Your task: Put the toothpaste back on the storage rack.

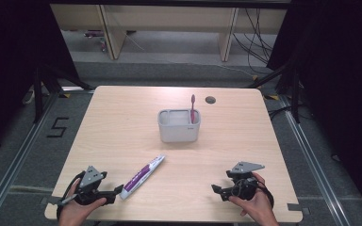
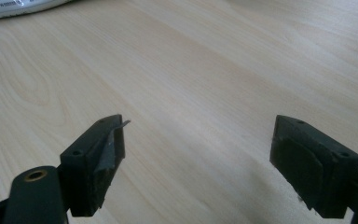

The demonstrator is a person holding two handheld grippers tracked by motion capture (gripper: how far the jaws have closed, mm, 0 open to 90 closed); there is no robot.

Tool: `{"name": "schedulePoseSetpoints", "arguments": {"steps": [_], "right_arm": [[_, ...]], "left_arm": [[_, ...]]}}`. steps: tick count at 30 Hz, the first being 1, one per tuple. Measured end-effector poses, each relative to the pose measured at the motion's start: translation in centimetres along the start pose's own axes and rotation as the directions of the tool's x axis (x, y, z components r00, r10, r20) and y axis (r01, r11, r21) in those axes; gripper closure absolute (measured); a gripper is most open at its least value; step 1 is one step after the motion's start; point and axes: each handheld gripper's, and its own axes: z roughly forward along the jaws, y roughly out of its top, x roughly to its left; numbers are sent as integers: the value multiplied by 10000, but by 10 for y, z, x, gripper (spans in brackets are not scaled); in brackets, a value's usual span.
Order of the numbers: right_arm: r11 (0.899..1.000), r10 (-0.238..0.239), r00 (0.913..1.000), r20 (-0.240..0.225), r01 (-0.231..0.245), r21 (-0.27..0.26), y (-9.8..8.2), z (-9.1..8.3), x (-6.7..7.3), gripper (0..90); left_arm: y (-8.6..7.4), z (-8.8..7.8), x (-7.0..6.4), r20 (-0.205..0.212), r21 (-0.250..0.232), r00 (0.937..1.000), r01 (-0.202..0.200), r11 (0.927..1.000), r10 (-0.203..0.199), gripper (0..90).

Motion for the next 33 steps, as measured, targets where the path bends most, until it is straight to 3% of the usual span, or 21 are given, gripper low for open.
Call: {"name": "schedulePoseSetpoints", "arguments": {"steps": [1, 2, 4, 7, 8, 9, 18, 22, 24, 26, 29, 33], "right_arm": [[9999, -82, 10000, 12, 82, -59, -1, 0, 0, 190], [9998, -49, 10000, 74, 50, -185, -2, 2, -1, 192], [10000, -15, 10000, 36, 15, -50, -2, 0, -1, 193], [9999, -105, 9999, 99, 106, -48, -2, -1, -4, 195], [9998, 172, 9998, 45, -171, -84, -2, -2, -2, 195], [9999, 79, 9999, -76, -80, -87, -2, -1, -3, 195], [9999, 36, 10000, 9, -36, -115, -2, -2, -4, 201], [9999, -53, 10000, 44, 53, -151, -3, -2, -4, 205], [10000, -36, 9997, -251, 35, -66, -3, -1, -5, 206], [10000, -37, 9997, -257, 35, -76, -3, -1, -5, 207], [9999, -56, 10000, -15, 56, -85, -3, -2, -4, 208], [10000, -13, 10000, -32, 13, -25, -3, -2, -4, 209]], "left_arm": [[0, 1, 0, 36, -144, 9999, 127, 9998, -127, 187], [2, 1, 0, 64, -17, 10000, 11, 10000, -11, 188], [4, 4, -3, 223, -177, 9997, 76, 9998, -72, 188], [11, 7, -8, 540, -48, 9985, -111, 9999, 113, 201], [14, 7, -9, 576, -52, 9980, -248, 9997, 250, 210], [16, 9, -10, 648, -100, 9977, -183, 9998, 190, 217], [37, 20, -18, 901, 372, 9940, -651, 9972, 616, 306], [45, 27, -21, 888, 772, 9916, -1015, 9918, 945, 340], [49, 30, -22, 922, 964, 9897, -1183, 9883, 1094, 367], [52, 34, -24, 989, 1072, 9889, -1217, 9868, 1112, 373], [56, 39, -26, 1103, 1320, 9865, -1356, 9819, 1214, 396], [60, 45, -30, 1186, 1594, 9845, -1471, 9762, 1290, 432]]}}
